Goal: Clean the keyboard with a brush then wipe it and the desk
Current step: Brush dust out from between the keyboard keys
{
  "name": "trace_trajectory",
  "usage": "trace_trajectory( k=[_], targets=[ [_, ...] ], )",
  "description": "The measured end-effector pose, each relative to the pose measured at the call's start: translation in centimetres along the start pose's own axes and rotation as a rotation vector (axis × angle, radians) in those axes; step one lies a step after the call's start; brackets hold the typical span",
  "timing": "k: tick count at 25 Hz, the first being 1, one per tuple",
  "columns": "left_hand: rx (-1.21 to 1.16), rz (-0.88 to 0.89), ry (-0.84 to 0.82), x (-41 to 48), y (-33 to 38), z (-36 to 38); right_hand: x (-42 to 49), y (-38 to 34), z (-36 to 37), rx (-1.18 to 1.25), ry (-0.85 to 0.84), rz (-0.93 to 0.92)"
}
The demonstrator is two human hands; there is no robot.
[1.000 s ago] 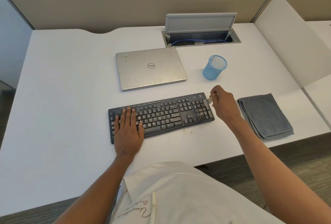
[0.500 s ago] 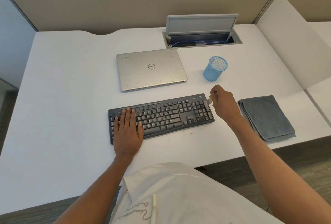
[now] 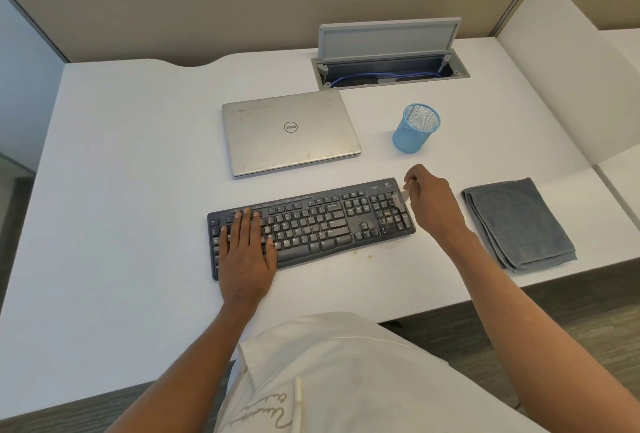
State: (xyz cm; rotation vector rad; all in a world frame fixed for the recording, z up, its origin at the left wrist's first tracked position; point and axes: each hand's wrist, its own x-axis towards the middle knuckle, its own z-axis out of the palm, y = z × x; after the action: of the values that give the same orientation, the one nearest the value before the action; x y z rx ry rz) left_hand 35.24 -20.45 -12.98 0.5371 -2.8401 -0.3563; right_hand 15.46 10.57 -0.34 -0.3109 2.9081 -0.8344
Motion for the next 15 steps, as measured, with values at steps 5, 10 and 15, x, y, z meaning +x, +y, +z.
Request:
trace_trajectory(
  k=[5, 10, 15],
  targets=[
    [-0.006, 0.001, 0.001, 0.05, 0.01, 0.07, -0.36, -0.31, 0.48, -0.009, -0.039, -0.008],
    [-0.001, -0.007, -0.004, 0.01, 0.06, 0.09, 0.12, 0.29, 0.23, -0.104, -0.08, 0.007],
    [-0.011, -0.008, 0.002, 0.0, 0.1, 0.1, 0.0, -0.62, 0.07, -0.001, -0.002, -0.051]
  ],
)
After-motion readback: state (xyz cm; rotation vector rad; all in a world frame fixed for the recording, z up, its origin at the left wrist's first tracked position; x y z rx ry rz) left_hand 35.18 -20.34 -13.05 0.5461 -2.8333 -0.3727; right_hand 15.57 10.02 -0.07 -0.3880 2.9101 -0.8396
